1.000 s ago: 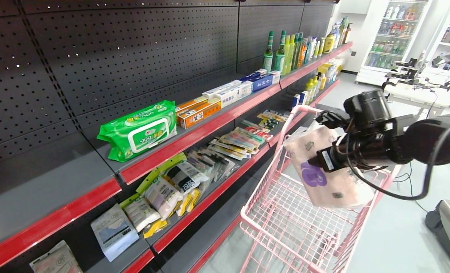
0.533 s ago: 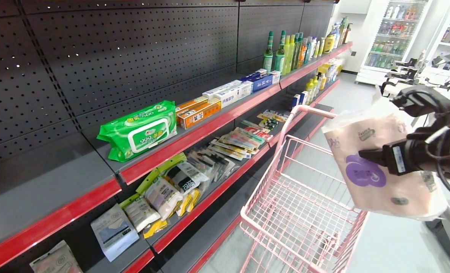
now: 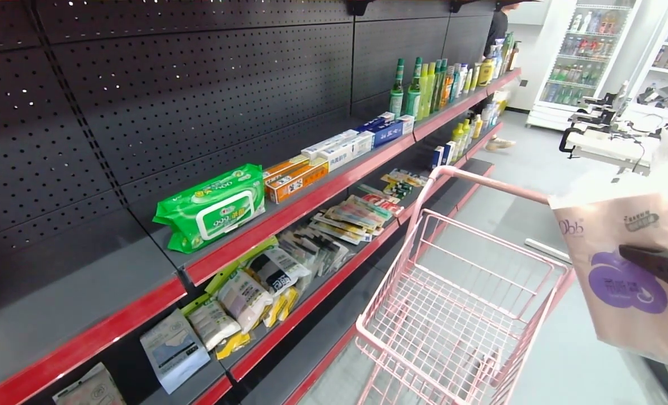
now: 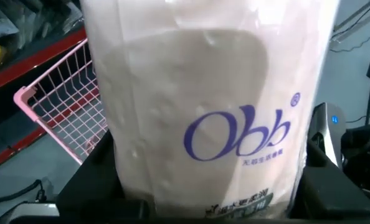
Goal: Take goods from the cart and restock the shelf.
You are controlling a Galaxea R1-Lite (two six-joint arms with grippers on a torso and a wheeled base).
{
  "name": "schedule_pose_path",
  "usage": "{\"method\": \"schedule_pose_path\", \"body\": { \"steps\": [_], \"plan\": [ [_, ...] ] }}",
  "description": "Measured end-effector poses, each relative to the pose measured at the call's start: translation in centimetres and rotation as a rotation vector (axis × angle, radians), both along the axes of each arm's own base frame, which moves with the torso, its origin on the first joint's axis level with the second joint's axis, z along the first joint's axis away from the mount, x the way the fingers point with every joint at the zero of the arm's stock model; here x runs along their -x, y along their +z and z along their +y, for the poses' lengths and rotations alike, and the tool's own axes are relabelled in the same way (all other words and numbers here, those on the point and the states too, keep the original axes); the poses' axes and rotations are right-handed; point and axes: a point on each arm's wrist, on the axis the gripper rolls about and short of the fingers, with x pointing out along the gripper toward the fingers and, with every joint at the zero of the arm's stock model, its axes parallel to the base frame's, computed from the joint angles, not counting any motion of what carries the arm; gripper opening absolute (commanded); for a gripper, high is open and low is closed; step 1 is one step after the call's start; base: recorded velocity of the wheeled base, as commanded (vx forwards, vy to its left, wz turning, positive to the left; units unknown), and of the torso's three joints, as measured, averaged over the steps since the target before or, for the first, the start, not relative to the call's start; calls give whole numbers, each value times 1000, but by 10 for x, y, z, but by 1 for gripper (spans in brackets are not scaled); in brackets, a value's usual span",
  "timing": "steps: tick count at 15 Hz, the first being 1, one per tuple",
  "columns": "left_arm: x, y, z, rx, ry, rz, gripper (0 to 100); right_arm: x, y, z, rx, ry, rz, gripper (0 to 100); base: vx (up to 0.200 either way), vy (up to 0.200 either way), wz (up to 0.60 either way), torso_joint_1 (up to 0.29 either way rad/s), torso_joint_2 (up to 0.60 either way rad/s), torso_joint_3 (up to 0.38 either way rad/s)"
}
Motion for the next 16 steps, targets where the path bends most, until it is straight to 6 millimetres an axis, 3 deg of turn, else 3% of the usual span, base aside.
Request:
{"method": "schedule_pose_path", "body": {
  "steps": [16],
  "plan": [
    [0,0,0,0,0,0,100,2,1,-4,4,-23,-10,0,0,0,0,137,-291,-157]
  ]
}}
